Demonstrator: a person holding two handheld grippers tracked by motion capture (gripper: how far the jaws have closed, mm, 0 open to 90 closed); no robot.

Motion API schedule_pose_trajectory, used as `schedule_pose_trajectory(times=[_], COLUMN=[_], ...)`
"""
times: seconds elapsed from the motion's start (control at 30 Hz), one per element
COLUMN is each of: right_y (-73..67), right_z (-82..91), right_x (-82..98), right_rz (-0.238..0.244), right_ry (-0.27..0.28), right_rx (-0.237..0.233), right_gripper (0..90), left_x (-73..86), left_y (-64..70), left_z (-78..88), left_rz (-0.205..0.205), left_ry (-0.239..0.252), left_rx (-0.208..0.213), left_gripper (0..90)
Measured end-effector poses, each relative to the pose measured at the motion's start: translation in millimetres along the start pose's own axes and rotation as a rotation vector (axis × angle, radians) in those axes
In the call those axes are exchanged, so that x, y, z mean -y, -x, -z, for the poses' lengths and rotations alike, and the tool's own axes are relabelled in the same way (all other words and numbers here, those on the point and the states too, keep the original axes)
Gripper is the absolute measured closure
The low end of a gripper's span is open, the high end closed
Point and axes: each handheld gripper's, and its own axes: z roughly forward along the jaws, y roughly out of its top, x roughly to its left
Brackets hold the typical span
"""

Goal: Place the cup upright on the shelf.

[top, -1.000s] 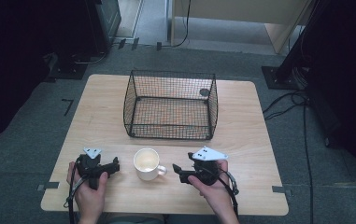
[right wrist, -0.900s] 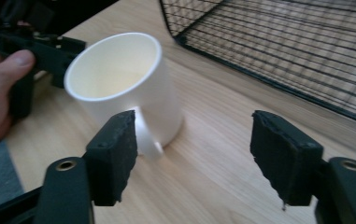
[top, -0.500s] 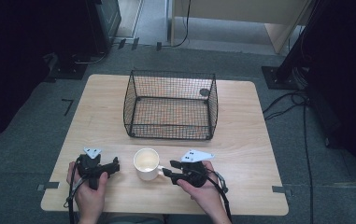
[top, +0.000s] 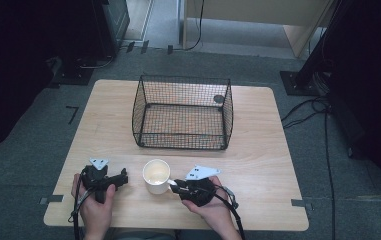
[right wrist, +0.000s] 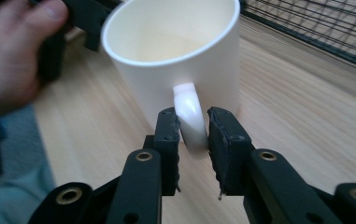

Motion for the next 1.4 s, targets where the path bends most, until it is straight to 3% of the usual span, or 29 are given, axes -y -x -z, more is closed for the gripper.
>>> schedule_pose_trajectory(times=[0.23,0.27,0.5,0.6,0.73,1.07,1.4], right_y=[-4.1,-6.4,-10.2,-10.2,-11.9,-8.4,-1.3], right_z=[-4.4,-5.9,-8.6,-3.8,2.7,12.5,30.6], right_x=[-1.9,-1.8,-0.3,-1.3,-2.8,-6.1,-15.0], right_rz=[0.02,0.046,0.07,0.052,0.079,0.07,0.056], right_ry=[-0.02,-0.01,0.009,0.037,0.034,0.04,0.082], right_rx=[0.027,0.062,0.088,0.096,0.126,0.128,0.152], right_gripper=[71.4,70.7,79.4,80.5,80.7,80.8,80.8], left_x=[0.0,0.0,0.0,0.0,0.0,0.0,0.0], left_y=[-0.1,-0.1,-0.1,-0.1,-0.1,0.0,-0.1], left_z=[0.1,0.1,0.1,0.1,0.1,0.1,0.1], left_rz=[-0.003,-0.004,-0.004,-0.004,-0.004,-0.003,-0.004], left_ry=[-0.001,-0.002,-0.001,-0.001,-0.002,-0.001,-0.002], left_rx=[0.001,0.002,0.002,0.002,0.002,0.001,0.002], left_gripper=[0.0,0.0,0.0,0.0,0.0,0.0,0.0])
